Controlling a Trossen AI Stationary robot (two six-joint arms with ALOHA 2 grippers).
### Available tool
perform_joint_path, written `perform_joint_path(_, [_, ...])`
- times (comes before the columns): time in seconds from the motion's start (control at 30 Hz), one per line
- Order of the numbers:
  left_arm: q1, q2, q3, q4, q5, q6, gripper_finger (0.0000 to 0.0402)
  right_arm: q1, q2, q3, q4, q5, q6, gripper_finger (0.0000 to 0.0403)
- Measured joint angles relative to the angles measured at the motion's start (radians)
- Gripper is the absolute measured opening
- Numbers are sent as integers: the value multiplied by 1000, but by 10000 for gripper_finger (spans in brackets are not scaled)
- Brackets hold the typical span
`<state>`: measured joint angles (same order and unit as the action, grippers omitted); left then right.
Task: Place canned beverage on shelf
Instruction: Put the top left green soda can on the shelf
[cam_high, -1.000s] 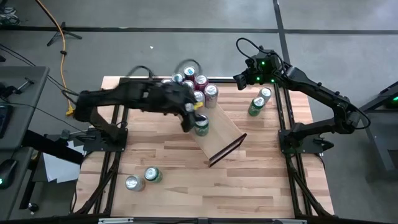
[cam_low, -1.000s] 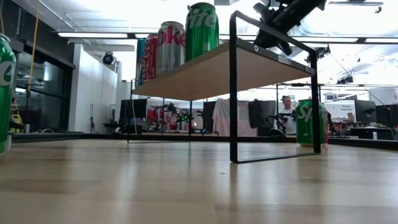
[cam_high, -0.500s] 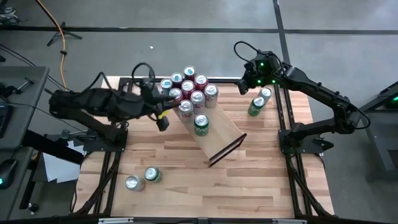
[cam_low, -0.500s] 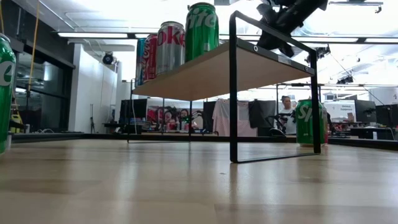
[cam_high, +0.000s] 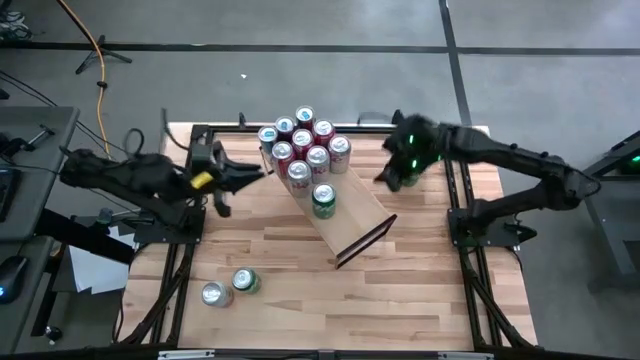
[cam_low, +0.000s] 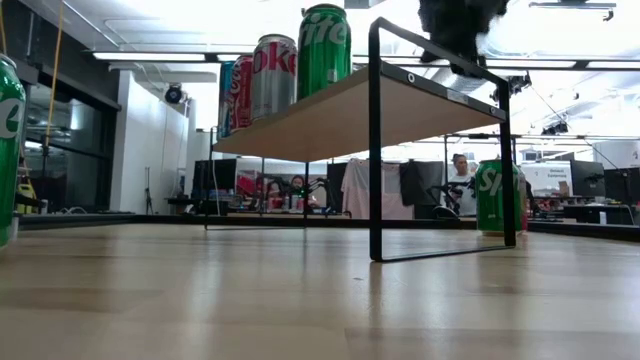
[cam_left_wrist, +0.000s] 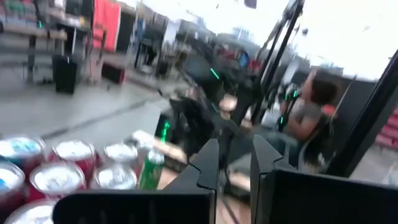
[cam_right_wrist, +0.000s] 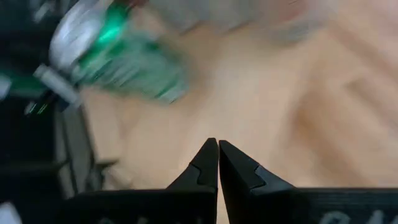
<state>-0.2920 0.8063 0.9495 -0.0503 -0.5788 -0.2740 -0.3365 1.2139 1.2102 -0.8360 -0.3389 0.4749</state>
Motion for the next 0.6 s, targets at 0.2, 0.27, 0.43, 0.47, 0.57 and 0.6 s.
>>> perform_joint_path(0.2, [9, -87, -6, 43, -10, 103, 0, 284, 25, 0, 155, 270, 237, 0])
perform_joint_path(0.27, [11, -105, -6, 51, -12, 124, 0, 339, 41, 0, 224, 347, 297, 0])
perform_joint_path(0.43, [12, -119, -6, 50, -13, 150, 0, 410, 120, 0, 322, 409, 336, 0])
perform_joint_path(0.47, [12, -119, -6, 48, -13, 154, 0, 414, 138, 0, 327, 410, 336, 0])
perform_joint_path(0.57, [12, -118, -6, 42, -13, 155, 0, 416, 187, -1, 326, 417, 336, 0])
perform_joint_path(0.6, [12, -118, -6, 38, -13, 155, 0, 415, 200, -1, 332, 418, 332, 0])
